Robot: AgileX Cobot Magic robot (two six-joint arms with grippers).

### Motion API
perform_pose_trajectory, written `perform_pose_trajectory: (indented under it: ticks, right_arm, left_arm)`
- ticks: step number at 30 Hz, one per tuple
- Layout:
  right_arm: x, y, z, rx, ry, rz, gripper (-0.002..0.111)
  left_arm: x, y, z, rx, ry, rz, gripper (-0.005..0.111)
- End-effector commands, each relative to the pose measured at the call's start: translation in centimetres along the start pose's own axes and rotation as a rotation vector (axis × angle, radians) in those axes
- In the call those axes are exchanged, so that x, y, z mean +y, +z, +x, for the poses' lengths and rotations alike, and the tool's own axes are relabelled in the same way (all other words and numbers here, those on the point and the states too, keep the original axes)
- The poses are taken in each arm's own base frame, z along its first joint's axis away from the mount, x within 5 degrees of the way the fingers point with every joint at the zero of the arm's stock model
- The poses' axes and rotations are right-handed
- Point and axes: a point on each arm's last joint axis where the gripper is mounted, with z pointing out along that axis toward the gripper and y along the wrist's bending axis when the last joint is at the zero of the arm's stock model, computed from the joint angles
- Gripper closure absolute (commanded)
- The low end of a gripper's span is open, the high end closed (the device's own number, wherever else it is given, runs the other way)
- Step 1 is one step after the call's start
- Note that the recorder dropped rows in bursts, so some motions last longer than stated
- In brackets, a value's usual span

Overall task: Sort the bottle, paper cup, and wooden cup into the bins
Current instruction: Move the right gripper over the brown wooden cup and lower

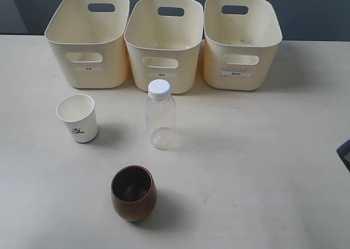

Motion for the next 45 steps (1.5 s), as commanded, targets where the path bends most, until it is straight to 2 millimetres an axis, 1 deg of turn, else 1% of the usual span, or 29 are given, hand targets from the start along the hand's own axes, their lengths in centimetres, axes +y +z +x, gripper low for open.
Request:
perform_pose_trajectory:
  ticks: [1,5,8,11,12,13,16,18,21,25,27,31,36,41,43,45]
  right_arm:
    - [0.2,0.0,0.1,0.009,0.019,-0.018,0.047]
    - [1.0,-0.1,0.1,0.007,0.067,-0.107,0.047]
    - [2.4,-0.3,0.0,-0.012,-0.017,-0.267,0.047]
    - [3.9,-0.9,-0.2,-0.036,-0.023,-0.439,0.047]
    - [4.1,-1.0,-0.3,-0.049,-0.03,-0.466,0.047]
    - [4.2,-1.0,-0.4,-0.064,-0.045,-0.476,0.047]
    - [3.9,-0.6,-0.6,-0.048,-0.083,-0.426,0.047]
    - [4.2,-0.4,-0.9,-0.033,-0.097,-0.422,0.047]
    - [5.2,-0.3,-1.9,0.001,-0.092,-0.442,0.047]
    - [7.0,0.3,-4.0,0.045,-0.11,-0.47,0.047]
    - [7.7,0.7,-4.9,0.086,-0.111,-0.489,0.047]
    - [8.9,2.4,-6.5,0.191,-0.067,-0.529,0.047]
    - [9.0,5.0,-7.5,0.302,-0.006,-0.532,0.047]
    - [8.6,7.5,-7.2,0.37,0.024,-0.558,0.047]
    - [8.6,8.3,-6.4,0.421,-0.011,-0.574,0.047]
    - [8.9,9.3,-5.8,0.472,-0.03,-0.576,0.047]
  left_arm:
    - [0.0,0.0,0.0,-0.011,0.006,0.0,0.107]
    - [0.0,0.0,0.0,-0.011,0.006,0.0,0.107]
    - [0.0,0.0,0.0,-0.011,0.006,0.0,0.107]
    - [0.0,0.0,0.0,-0.008,0.006,0.0,0.107]
    - [0.0,0.0,0.0,-0.006,0.006,0.0,0.107]
    - [0.0,0.0,0.0,-0.006,0.006,0.0,0.107]
    - [0.0,0.0,0.0,-0.008,0.006,0.0,0.107]
    - [0.0,0.0,0.0,-0.008,0.006,0.0,0.107]
    - [0.0,0.0,0.0,-0.008,0.006,0.0,0.107]
    - [0.0,0.0,0.0,-0.008,0.006,0.0,0.107]
    - [0.0,0.0,0.0,-0.008,0.006,0.0,0.107]
    - [0.0,0.0,0.0,-0.008,0.006,0.0,0.107]
    - [0.0,0.0,0.0,-0.008,0.006,0.0,0.107]
    - [0.0,0.0,0.0,-0.008,0.006,0.0,0.107]
    - [0.0,0.0,0.0,-0.008,0.006,0.0,0.107]
    - [0.0,0.0,0.0,-0.008,0.006,0.0,0.107]
